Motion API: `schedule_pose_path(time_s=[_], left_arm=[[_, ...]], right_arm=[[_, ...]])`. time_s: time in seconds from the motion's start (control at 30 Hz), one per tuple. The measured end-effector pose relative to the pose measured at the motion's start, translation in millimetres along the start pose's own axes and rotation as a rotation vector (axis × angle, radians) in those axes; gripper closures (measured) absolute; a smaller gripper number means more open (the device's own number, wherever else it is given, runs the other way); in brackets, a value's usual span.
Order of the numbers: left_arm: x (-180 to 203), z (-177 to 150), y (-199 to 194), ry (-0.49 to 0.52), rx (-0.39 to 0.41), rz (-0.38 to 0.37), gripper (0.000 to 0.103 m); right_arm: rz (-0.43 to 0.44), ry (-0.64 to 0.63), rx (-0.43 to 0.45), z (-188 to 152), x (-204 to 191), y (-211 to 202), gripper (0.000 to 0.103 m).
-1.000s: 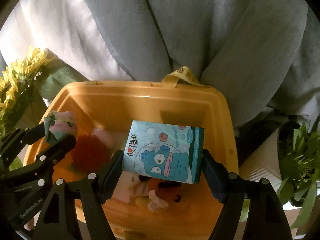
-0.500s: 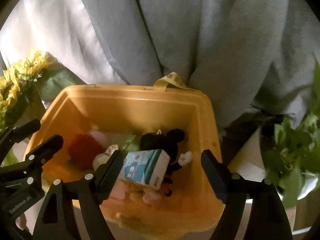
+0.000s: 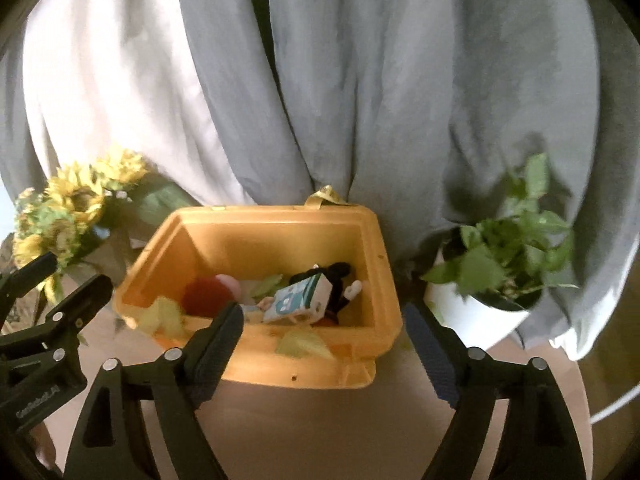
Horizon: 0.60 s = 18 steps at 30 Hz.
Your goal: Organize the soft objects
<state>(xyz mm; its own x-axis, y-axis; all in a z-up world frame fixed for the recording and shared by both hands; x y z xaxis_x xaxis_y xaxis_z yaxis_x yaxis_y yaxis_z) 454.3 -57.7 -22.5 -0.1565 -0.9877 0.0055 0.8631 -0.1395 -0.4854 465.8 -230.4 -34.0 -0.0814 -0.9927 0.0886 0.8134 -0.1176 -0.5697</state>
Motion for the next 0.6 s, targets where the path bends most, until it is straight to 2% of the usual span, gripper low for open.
schedule_pose_path(time_s=[0.13, 0.2, 0.27, 0.4, 0.6], left_arm=[[-1.3, -6.3, -35.6, 0.013, 0.045, 0.027, 0.006], [-3.0, -10.5, -50.9, 0.014, 0.061, 0.026, 0.005], [-6.2, -14.3, -62.4, 0.012, 0.054, 0.033, 0.004], [-12.5, -23.5, -92.0, 0.027, 0.09, 0.046, 0.002], [-24.3, -33.3, -123.6, 0.047, 0.121, 0.03, 0.0]], right_arm=[[-0.009, 0.016, 0.04, -11.1, -0.4, -35.1, 0.016], [-0.014, 0.027, 0.064, -16.8, -1.0, -52.4, 0.011], [-0.013, 0.038, 0.084, -21.8, -2.7, -66.5, 0.011], [-0.031, 0.074, 0.105, -34.6, -3.1, -92.8, 0.009], [-0.062, 0.109, 0.128, -52.5, -9.9, -126.0, 0.009]])
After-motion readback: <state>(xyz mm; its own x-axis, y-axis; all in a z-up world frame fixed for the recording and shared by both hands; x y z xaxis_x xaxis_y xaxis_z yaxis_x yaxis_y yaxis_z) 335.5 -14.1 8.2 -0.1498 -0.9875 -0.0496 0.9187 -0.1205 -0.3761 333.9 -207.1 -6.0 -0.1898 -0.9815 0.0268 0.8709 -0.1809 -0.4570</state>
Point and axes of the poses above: each gripper's, at about its wrist camera, not at the fingertips, and y roughly the way its jaws point, x to its right, z to its top, the point moved 4 cm from there along y, roughly the way its jaws point, and after that the axes turned 6 degrees about -z, right-handed, at the moved point
